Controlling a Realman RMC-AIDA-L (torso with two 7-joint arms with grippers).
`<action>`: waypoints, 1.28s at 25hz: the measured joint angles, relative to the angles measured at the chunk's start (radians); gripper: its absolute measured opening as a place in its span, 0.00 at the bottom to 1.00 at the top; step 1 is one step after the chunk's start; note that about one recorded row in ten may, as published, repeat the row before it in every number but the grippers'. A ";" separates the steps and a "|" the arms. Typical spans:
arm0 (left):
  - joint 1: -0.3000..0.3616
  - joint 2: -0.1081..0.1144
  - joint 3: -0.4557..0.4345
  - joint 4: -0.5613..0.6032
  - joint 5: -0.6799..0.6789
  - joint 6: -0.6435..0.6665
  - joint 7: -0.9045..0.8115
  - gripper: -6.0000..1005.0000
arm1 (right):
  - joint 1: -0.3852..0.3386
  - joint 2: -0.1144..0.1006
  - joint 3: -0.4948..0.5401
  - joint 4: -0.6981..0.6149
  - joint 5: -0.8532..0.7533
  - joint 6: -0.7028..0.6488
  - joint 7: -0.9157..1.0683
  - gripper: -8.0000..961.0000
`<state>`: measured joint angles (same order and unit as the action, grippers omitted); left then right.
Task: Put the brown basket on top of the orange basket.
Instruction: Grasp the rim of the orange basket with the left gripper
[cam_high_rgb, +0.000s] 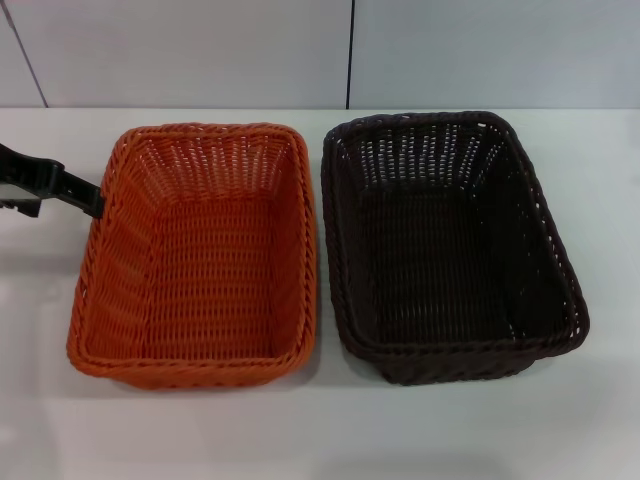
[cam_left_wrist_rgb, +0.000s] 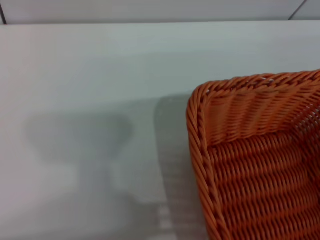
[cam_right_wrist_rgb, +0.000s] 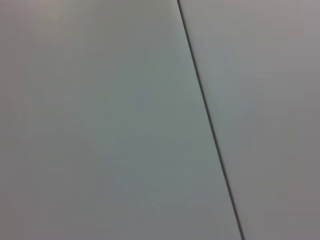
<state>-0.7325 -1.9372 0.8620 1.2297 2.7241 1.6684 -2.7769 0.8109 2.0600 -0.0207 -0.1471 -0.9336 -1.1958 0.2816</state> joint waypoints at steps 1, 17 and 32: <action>-0.002 -0.003 0.000 -0.011 0.001 -0.004 -0.008 0.81 | 0.002 0.001 -0.002 0.000 0.000 -0.001 0.000 0.66; -0.011 -0.007 0.011 -0.173 0.016 -0.122 -0.002 0.78 | 0.006 0.002 -0.004 0.002 -0.002 -0.011 -0.001 0.66; -0.018 -0.030 0.011 -0.239 0.016 -0.164 0.034 0.75 | 0.008 0.001 -0.005 0.002 -0.005 -0.004 -0.001 0.66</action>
<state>-0.7502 -1.9674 0.8728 0.9907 2.7398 1.5046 -2.7428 0.8192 2.0606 -0.0261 -0.1454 -0.9385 -1.1997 0.2806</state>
